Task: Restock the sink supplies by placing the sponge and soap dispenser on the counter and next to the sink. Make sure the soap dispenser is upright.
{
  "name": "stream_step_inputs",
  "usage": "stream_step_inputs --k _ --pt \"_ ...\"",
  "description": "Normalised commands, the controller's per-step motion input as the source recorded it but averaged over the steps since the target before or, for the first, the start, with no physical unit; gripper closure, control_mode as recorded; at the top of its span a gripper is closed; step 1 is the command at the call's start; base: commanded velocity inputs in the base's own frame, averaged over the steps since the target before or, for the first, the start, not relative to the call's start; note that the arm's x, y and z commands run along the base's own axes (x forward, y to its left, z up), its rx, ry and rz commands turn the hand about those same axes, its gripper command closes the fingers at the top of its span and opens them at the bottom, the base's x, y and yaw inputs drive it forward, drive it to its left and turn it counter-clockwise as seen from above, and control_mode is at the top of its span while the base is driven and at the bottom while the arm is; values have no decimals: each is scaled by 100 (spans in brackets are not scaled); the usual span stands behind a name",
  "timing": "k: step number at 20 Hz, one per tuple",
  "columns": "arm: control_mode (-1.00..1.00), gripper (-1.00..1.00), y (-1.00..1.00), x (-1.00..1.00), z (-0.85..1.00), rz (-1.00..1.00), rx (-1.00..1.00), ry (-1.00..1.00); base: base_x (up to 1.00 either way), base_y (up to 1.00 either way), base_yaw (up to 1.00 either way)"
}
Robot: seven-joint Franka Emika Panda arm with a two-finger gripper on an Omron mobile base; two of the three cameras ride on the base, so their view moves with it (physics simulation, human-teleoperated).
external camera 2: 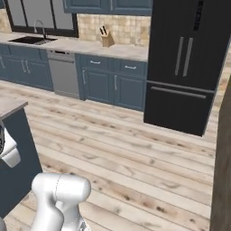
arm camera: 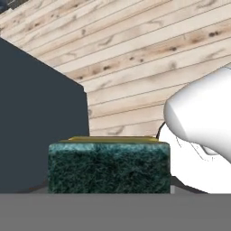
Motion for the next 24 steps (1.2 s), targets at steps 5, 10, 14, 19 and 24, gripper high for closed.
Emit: stream_step_inputs --k 5,10,14,19,24 --pt "100 100 0 0 0 0 0 0 100 -1 4" --pt "100 100 0 0 0 0 0 0 100 6 5" --pt "100 100 0 0 0 0 0 0 100 21 2" --pt "100 100 0 0 0 0 0 0 100 42 1" --pt "100 100 0 0 0 0 0 0 100 65 0"
